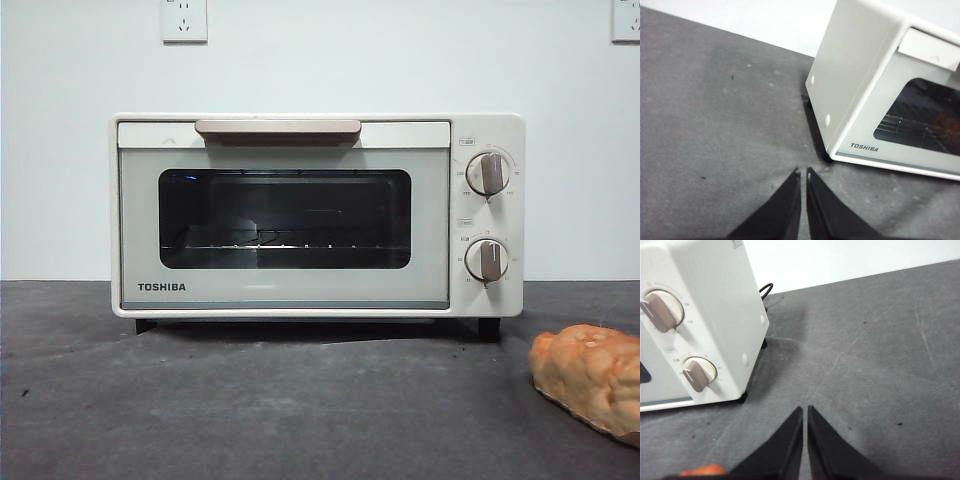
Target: The left arm flap open the oven, the right arm pick bread and place it into oven, the left arm flap close the oven
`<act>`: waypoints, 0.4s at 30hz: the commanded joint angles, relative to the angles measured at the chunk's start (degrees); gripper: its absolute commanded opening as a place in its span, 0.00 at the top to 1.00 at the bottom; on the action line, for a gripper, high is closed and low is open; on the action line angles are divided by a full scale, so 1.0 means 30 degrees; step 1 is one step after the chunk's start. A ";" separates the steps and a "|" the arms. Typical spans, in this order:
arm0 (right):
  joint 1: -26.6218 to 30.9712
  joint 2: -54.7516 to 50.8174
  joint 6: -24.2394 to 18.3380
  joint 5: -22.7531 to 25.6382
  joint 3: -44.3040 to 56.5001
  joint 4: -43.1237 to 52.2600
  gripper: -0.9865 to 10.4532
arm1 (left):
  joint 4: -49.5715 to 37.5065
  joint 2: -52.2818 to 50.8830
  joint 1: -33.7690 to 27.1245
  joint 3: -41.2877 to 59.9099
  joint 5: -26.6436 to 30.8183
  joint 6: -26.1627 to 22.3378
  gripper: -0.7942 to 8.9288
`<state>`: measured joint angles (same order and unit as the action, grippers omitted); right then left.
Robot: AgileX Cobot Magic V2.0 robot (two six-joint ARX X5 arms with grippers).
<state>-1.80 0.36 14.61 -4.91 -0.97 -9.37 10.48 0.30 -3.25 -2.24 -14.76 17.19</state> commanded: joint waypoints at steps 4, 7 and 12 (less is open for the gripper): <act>0.0022 -0.0051 0.2237 -0.0495 -0.0364 0.0401 0.90 | 0.0131 0.0000 -0.0044 -0.0255 0.0015 0.3111 0.90; 0.0022 -0.0044 0.2637 -0.0568 -0.1093 0.0379 0.90 | 0.0444 0.0080 -0.0036 -0.1093 0.0007 0.3541 0.90; 0.0022 0.0197 0.2637 -0.0903 -0.3126 -0.0597 0.90 | 0.2142 0.0874 -0.0036 -0.3300 -0.0117 0.3570 0.90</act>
<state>-1.80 0.60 21.54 -7.55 -9.06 -11.07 16.78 2.39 -3.25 -10.61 -14.94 27.33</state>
